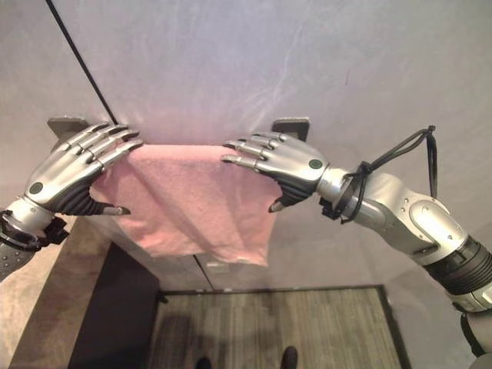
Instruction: Put brush and paste in cup on sink, flatten towel.
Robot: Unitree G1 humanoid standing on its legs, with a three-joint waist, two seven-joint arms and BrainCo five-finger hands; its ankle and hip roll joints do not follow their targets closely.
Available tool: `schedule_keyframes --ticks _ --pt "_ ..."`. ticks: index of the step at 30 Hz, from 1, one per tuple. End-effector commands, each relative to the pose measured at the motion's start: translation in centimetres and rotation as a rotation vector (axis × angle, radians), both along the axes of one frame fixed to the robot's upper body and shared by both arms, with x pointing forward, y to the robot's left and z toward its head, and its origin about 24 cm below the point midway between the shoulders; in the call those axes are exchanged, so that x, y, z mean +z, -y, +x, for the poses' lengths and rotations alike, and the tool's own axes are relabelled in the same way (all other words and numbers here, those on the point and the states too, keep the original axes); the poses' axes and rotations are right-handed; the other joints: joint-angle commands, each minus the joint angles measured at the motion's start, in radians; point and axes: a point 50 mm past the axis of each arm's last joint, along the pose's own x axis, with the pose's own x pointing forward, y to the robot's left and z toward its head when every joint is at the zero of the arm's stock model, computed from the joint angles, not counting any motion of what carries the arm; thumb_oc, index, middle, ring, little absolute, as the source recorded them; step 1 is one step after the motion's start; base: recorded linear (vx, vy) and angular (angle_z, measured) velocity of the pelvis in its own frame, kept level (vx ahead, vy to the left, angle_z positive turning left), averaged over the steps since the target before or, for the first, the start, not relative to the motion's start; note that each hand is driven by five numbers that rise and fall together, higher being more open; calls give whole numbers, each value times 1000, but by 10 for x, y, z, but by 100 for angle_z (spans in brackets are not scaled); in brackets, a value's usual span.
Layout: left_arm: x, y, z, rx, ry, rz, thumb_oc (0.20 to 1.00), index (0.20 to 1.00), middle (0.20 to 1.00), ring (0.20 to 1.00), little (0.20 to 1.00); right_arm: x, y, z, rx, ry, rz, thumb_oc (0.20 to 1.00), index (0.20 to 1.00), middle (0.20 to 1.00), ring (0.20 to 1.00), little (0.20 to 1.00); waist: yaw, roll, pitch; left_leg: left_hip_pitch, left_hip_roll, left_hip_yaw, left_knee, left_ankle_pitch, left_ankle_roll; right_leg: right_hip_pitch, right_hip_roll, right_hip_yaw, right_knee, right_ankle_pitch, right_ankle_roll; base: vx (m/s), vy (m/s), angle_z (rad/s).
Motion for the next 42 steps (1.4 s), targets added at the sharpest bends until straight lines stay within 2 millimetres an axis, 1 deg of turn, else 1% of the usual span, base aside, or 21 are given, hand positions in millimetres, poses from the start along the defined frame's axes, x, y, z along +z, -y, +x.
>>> schedule_keyframes --ticks 1,5,6,9,11,12,14,16,20,25,26,28,32,35,39,42 --pt "-37 -79 -7 393 -202 -15 1000 1000 1000 1000 1000 -28 27 9 -136 -91 -74 1000 1000 1000 1000 1000 12 -61 -20 -59 -9 25 2 69 -9 51 -88 4 -2 13 102 0 0 0" --pt "-41 -87 -8 431 -217 -22 1000 1000 1000 1000 1000 -31 31 10 -159 -100 -75 1000 1000 1000 1000 1000 10 -59 -18 -61 -9 23 2 69 -9 51 -90 1 -2 14 103 0 0 0" --pt "-38 -84 -8 421 -209 -24 1000 1000 1000 1000 1000 -32 34 10 -170 -101 -78 1000 1000 1000 1000 1000 11 -58 -18 -62 -10 22 2 69 -9 51 -91 0 -2 14 104 0 0 0" --pt "-44 -93 -13 463 -225 -45 1000 1000 1000 1000 1000 -35 39 10 -189 -112 -82 1000 1000 1000 1000 1000 10 -57 -18 -64 -11 22 2 69 -9 49 -93 0 -2 16 105 0 0 0" --pt "-41 -91 -13 454 -215 -54 1000 1000 1000 1000 1000 -36 42 10 -203 -114 -84 1000 1000 1000 1000 1000 11 -55 -17 -65 -11 20 2 69 -8 48 -93 0 -2 16 105 0 0 0" --pt "-45 -96 -15 479 -227 -62 1000 1000 1000 1000 1000 -37 42 10 -205 -118 -83 1000 1000 1000 1000 1000 9 -57 -17 -66 -12 20 2 69 -9 48 -93 1 -2 16 105 0 0 0" --pt "-44 -96 -15 477 -220 -68 1000 1000 1000 1000 1000 -37 45 10 -215 -116 -84 1000 1000 1000 1000 1000 11 -55 -17 -68 -12 19 2 70 -9 47 -94 0 -2 17 106 0 0 0" --pt "-47 -103 -16 506 -225 -89 1000 1000 1000 1000 1000 -37 47 10 -224 -114 -88 1000 1000 1000 1000 1000 9 -55 -16 -68 -12 20 2 70 -9 47 -94 -1 -2 18 106 0 0 0" --pt "-51 -108 -18 532 -224 -133 1000 1000 1000 1000 1000 -40 53 11 -253 -120 -94 1000 1000 1000 1000 1000 9 -54 -16 -68 -10 18 2 69 -9 49 -94 -4 -2 17 104 7 -1 3" --pt "-55 -111 -21 552 -230 -149 1000 1000 1000 1000 1000 -42 54 11 -257 -120 -87 1000 1000 1000 1000 1000 7 -52 -19 -67 -13 17 2 69 -8 52 -94 -7 -2 16 104 0 0 0" --pt "-59 -113 -22 568 -236 -165 1000 1000 1000 1000 1000 -42 53 11 -256 -112 -66 1000 1000 1000 1000 1000 7 -49 -22 -65 -16 15 2 67 -6 54 -95 -8 -2 16 105 0 0 0" --pt "-61 -113 -22 571 -231 -190 1000 1000 1000 1000 1000 -40 53 11 -254 -91 -33 1000 1000 1000 1000 1000 7 -47 -26 -63 -17 15 2 67 -6 55 -97 -9 -2 17 105 0 0 0" --pt "-65 -114 -23 585 -209 -212 1000 1000 1000 1000 1000 -36 55 8 -261 2 17 1000 1000 1000 1000 1000 4 -45 -36 -57 -16 17 2 65 -5 60 -99 -7 -2 17 105 0 0 0" --pt "-69 -114 -23 595 -186 -261 1000 1000 1000 1000 1000 -30 48 3 -222 67 80 1000 1000 1000 1000 1000 4 -44 -46 -51 -17 16 2 65 -5 65 -97 -4 -2 16 104 -6 -6 -3" --pt "-74 -113 -23 609 -135 -336 1000 1000 1000 1000 1000 -24 44 -1 -190 106 241 1000 1000 1000 1000 1000 7 -41 -63 -37 -13 17 2 65 -5 75 -92 3 -2 11 99 -9 -10 0" --pt "-76 -112 -23 616 -99 -386 1000 1000 1000 1000 1000 -20 38 -3 -147 93 361 1000 1000 1000 1000 1000 7 -39 -69 -27 -10 18 2 66 -5 83 -89 5 -2 8 94 -28 -17 -3"
